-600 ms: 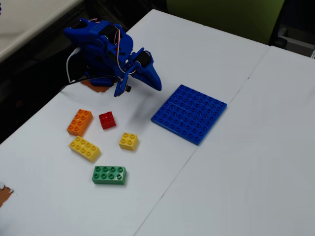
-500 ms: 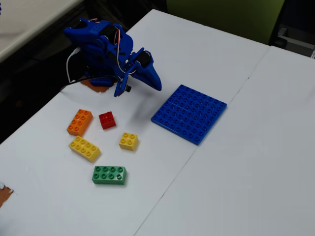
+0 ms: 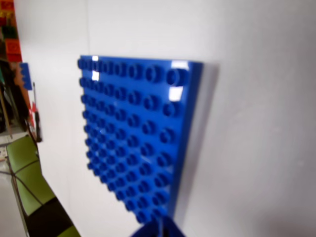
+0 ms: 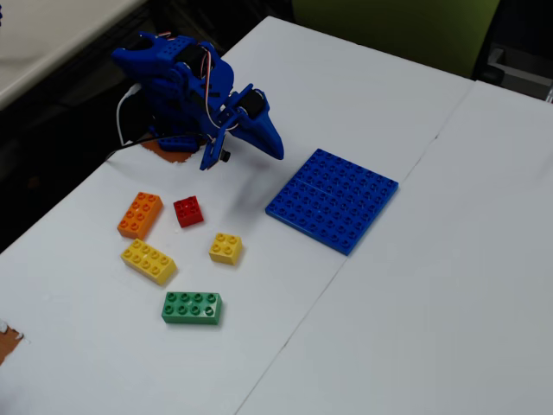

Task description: Pick up the 2x2 yellow block and go up the 8x8 blue block.

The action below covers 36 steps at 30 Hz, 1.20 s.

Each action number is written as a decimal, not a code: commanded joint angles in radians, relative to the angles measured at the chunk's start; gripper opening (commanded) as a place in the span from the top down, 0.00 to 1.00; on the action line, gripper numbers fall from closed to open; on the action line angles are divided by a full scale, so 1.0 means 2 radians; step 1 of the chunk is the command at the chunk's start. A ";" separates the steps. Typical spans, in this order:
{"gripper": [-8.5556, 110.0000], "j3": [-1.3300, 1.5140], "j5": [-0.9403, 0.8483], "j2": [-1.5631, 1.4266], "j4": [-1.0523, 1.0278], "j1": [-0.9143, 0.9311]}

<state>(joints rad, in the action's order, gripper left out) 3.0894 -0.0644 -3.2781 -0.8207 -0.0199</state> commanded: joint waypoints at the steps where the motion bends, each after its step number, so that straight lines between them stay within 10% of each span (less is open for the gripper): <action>1: 0.93 0.004 0.002 -0.021 0.011 -0.001; 26: 0.92 0.006 -0.009 -0.021 0.015 0.014; 36: 0.93 0.008 -0.578 -0.022 0.103 0.008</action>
<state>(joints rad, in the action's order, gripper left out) 3.1063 -0.8682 -3.2781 -0.5875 0.0061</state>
